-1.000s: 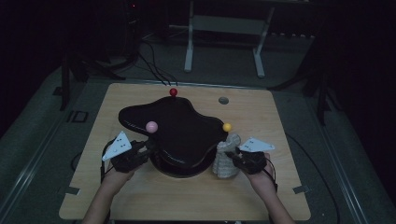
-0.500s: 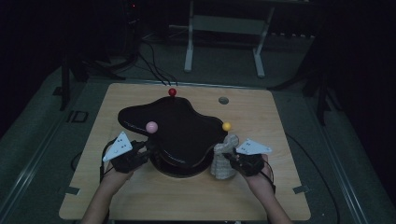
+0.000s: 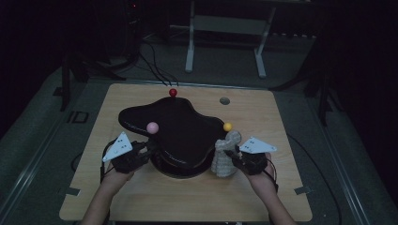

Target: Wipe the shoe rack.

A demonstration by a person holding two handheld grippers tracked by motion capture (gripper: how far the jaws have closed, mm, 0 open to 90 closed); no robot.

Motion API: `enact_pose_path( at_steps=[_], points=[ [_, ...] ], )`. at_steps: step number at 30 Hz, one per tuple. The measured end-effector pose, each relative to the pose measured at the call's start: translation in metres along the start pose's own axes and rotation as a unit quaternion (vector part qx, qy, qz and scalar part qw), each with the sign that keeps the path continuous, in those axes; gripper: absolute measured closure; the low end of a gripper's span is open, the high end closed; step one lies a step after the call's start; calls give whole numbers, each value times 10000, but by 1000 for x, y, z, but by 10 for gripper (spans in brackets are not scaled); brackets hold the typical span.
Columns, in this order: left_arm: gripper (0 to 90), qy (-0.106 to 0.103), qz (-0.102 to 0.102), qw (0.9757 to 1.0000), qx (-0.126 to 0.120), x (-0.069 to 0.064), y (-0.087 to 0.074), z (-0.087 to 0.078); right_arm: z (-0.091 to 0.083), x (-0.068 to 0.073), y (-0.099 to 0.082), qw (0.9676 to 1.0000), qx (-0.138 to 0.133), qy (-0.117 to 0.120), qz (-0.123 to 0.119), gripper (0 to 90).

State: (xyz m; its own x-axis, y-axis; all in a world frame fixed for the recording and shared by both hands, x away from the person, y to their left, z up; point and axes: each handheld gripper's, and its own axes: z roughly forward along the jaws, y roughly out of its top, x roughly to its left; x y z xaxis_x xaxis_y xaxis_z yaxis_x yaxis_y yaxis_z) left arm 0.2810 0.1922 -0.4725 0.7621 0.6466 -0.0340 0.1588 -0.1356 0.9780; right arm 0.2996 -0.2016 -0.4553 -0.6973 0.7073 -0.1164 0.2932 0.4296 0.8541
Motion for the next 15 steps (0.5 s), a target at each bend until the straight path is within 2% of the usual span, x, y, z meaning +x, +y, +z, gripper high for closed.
enact_pose_path(
  at_steps=[3,8,15],
  points=[
    [742,-12,-31,10000,-28,0,-1,0,1,1,4,10000,-12,-11,-43,724],
    [742,3,-16,10000,-28,0,-1,0,14,10,-9,9991,355,155,-149,723],
    [742,-13,-18,10000,-8,0,0,0,-7,13,9,9997,-114,141,-154,722]
  ],
)
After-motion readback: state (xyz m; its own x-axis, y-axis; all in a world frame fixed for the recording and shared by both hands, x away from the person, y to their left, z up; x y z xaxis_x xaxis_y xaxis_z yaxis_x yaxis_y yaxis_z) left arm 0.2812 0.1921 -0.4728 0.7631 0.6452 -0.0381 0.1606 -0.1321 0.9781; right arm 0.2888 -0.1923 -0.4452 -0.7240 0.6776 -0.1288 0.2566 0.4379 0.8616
